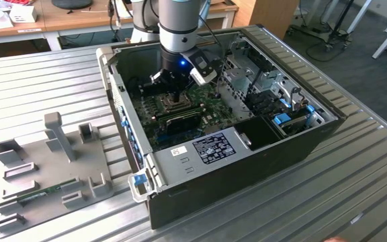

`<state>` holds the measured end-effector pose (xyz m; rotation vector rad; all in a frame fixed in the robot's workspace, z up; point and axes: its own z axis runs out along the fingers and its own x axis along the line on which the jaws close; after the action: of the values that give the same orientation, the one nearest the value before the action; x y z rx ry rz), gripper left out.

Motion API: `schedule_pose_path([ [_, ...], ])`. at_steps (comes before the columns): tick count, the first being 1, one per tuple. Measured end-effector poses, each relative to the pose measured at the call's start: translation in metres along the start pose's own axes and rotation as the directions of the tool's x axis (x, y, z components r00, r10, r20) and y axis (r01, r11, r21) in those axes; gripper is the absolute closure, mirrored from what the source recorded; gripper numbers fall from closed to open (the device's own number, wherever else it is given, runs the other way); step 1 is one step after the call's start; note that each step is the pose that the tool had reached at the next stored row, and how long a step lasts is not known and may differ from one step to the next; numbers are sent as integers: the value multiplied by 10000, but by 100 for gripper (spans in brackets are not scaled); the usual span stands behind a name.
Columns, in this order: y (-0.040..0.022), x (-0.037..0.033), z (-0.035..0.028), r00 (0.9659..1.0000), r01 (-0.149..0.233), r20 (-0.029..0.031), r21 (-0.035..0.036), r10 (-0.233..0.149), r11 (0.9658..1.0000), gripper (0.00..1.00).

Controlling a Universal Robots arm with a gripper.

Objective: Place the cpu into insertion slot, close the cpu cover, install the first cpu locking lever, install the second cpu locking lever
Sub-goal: 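Install the second cpu locking lever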

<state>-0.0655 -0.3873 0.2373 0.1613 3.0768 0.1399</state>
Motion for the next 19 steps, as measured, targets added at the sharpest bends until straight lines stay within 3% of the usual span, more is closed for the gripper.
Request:
schedule_pose_path([
  [15, -21, 136, 76, 10000, 0, -4, 1, 0, 10000, 90],
  [19, -23, 143, 83, 10000, 1, -8, 3, -1, 10000, 90],
])
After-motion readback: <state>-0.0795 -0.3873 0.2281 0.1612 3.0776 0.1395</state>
